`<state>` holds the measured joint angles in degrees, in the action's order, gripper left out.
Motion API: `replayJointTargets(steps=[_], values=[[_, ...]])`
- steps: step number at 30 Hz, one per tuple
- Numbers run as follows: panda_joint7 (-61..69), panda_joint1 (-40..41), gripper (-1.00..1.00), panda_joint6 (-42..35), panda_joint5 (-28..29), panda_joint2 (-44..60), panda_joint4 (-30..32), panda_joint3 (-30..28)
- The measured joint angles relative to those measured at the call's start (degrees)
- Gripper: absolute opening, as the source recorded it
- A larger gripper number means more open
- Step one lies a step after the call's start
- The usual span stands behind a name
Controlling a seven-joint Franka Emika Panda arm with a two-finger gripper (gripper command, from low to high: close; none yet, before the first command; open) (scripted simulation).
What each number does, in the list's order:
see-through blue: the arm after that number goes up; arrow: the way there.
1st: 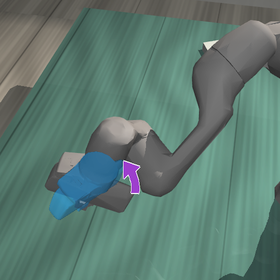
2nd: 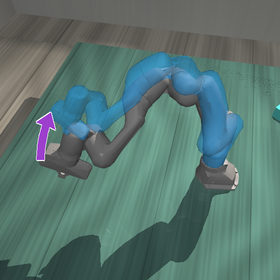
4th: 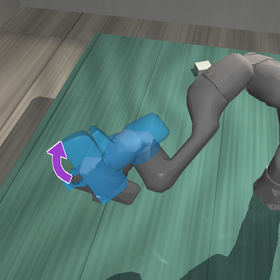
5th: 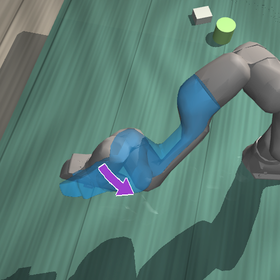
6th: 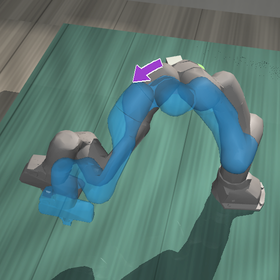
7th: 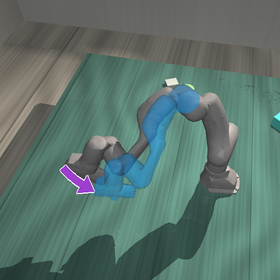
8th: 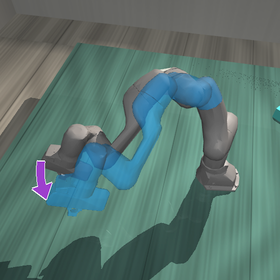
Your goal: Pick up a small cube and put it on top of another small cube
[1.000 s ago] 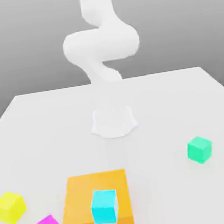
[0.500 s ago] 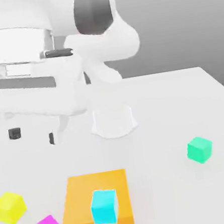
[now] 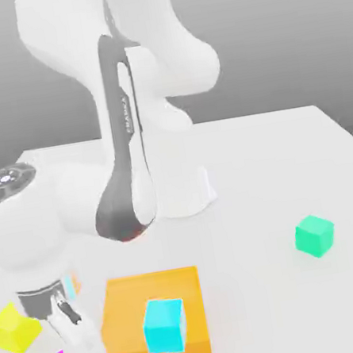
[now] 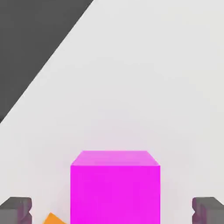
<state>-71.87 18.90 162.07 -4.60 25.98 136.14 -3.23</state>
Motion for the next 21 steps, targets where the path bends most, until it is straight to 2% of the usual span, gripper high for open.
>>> replayJointTargets(steps=[6,11,19,21], values=[[-0.06,0.1,-1.0,0.3,0.05,0.33,-0.06,0.09],[-1.23,-0.84,-1.0,-6.75,1.66,-8.6,1.82,-0.79],[-2.21,-9.78,-1.0,-19.96,4.41,-25.18,5.11,5.16],[-2.06,-14.72,-1.0,-19.99,4.4,-25.99,5.89,4.83]])
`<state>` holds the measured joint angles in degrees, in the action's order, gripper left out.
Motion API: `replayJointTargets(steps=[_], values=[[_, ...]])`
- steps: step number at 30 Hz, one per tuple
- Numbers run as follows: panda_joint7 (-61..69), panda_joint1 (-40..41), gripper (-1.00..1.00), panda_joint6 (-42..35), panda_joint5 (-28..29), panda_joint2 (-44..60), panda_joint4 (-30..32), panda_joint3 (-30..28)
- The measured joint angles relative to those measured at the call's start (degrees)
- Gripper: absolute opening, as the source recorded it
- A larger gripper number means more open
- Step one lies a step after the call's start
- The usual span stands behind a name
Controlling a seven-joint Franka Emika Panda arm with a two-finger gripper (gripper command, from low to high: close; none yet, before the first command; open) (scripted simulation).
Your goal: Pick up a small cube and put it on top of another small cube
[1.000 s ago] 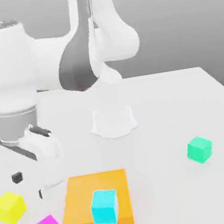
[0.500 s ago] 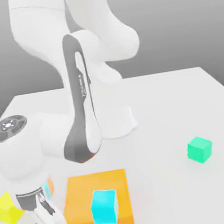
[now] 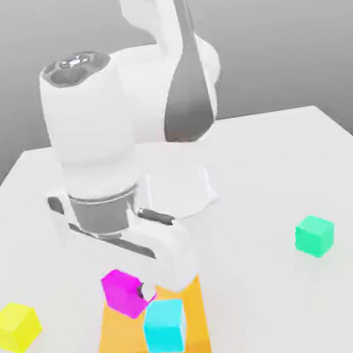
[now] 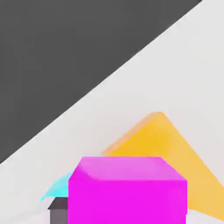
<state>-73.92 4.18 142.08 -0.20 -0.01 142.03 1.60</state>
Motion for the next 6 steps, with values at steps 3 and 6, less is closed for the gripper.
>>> replayJointTargets(steps=[3,6], values=[[0.15,-0.04,-1.0,5.83,-0.15,4.74,1.09,-2.47],[0.18,0.38,1.0,7.05,-0.18,5.76,1.29,-2.66]])
